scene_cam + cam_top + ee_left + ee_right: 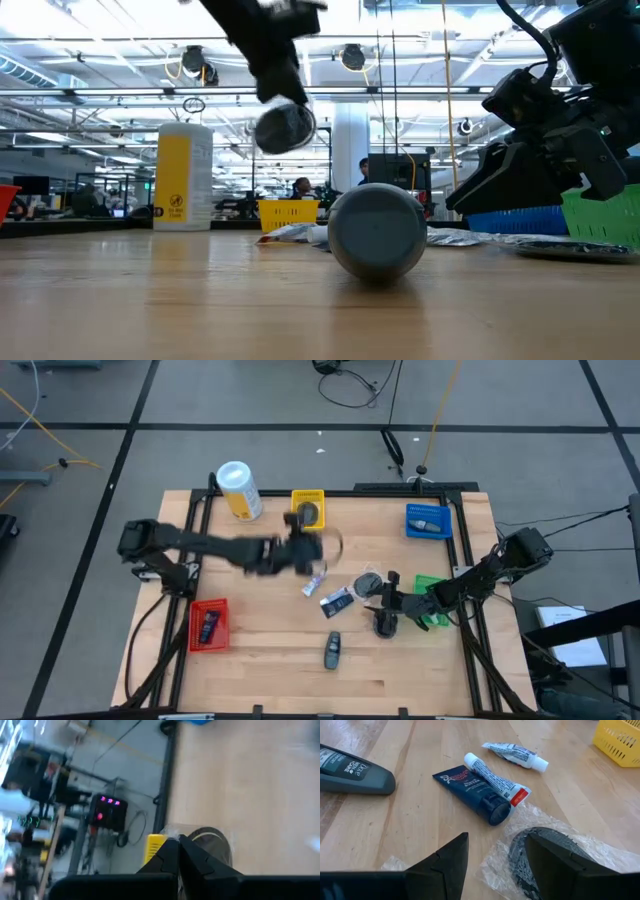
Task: Pick & Place Travel size toiletries
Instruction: Put the hairbrush into the yellow bin
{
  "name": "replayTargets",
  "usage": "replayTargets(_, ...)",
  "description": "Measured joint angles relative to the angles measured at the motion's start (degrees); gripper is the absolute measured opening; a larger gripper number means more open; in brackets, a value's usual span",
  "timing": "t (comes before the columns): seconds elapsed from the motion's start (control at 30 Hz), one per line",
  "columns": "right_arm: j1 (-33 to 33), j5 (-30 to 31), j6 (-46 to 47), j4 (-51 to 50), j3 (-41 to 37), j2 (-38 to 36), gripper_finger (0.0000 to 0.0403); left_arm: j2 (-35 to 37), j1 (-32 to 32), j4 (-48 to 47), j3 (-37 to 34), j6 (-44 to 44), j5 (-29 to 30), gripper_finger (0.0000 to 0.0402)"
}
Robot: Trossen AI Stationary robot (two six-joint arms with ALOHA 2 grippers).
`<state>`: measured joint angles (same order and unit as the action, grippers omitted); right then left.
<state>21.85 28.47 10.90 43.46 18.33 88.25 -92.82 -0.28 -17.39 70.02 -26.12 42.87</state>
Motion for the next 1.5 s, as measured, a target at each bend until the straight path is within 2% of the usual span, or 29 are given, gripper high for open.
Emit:
replayTargets(0.17,0.0,0.0,0.0,-0.11,0.0,0.01,0.0187,-1.19,14.33,10.03,-0.04,-6.54,-19.0,0.0001)
replayTargets(0.3,0.0,0.0,-0.02,-0.31,0.0,0.0,0.0187,-4.22,22.81,20.03,-0.04,-11.82,-23.69,0.0001)
replayTargets(0.43,-0.15,0.0,-0.67,-0.37,0.0,0.0,0.0187,-7.56,28.79,24.54,-0.04,-13.02,-34.65,0.0001)
replayTargets(0.5,-0.15,0.02,-1.26,-0.39,0.0,0.0,0.0187,-9.29,30.89,25.52,-0.04,-12.73,-38.02,0.0001)
replayTargets(0.67,-0.28,0.01,-3.55,-0.37,0.0,0.0,0.0187,-12.32,32.88,29.0,-0.07,-11.74,-42.13,0.0001)
replayTargets(0.77,-0.96,0.02,-4.11,-0.39,0.0,0.0,0.0187,-13.01,32.47,26.72,-0.07,-13.79,-44.02,0.0)
replayTargets(0.87,-1.88,0.02,-4.09,-0.37,0.0,0.0,0.0187,-13.53,32.28,26.32,-0.07,-17.24,-43.68,0.0)
replayTargets(1.07,-2.75,-0.09,-4.09,-0.39,0.0,0.01,0.0187,-13.83,34.15,26.61,-0.07,-15.01,-42.8,0.0008)
replayTargets(1.17,-2.75,-0.17,-4.09,-0.39,0.0,0.0,0.0187,-13.88,34.49,24.94,-0.07,-14.93,-42.75,0.0034)
replayTargets(1.27,-2.75,-0.17,-4.09,-0.39,0.0,0.0,0.0187,-13.84,33.97,21.71,-0.07,-15.42,-42.84,0.0077)
replayTargets(1.4,-2.75,-0.18,-3.37,-0.39,0.0,0.0,0.0187,-13.84,32.56,14.1,-0.07,-15.44,-42.88,0.0136)
replayTargets(1.5,-2.75,-0.2,-3.16,-0.41,0.0,0.0,0.0187,-13.84,30.84,6.83,-0.09,-17.85,-42.88,0.0165)
